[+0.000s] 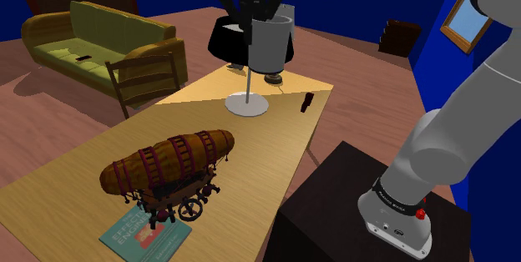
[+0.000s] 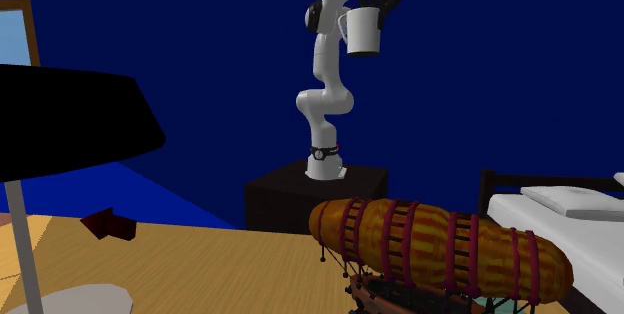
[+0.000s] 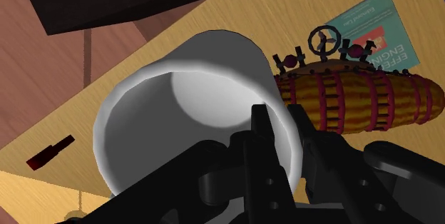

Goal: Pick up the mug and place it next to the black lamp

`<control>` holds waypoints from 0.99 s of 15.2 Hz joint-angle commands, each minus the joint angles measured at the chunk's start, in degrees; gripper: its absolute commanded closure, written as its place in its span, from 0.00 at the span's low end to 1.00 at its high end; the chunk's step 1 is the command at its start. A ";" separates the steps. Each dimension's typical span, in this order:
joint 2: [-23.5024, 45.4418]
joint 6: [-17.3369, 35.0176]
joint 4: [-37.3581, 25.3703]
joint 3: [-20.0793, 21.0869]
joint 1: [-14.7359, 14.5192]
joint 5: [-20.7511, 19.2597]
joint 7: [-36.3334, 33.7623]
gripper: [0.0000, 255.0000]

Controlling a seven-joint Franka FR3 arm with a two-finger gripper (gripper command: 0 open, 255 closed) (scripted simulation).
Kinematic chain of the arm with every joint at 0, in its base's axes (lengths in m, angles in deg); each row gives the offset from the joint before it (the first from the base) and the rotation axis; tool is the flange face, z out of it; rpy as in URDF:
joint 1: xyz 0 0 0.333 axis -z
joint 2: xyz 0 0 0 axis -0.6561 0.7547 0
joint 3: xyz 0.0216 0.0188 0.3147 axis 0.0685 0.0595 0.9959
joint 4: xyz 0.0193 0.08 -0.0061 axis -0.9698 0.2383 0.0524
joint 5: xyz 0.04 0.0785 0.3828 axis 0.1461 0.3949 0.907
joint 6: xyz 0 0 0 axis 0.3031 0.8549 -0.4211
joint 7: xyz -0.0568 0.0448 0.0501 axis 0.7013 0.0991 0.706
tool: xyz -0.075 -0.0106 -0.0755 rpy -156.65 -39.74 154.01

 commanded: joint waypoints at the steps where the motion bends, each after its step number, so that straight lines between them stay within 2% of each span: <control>1: -0.76 0.15 0.81 -1.74 1.17 0.02 2.98 1.00; 8: -0.79 0.72 1.38 -7.68 5.20 -1.27 13.12 1.00; 15: 2.43 0.93 -1.65 -12.59 9.14 -3.38 22.17 1.00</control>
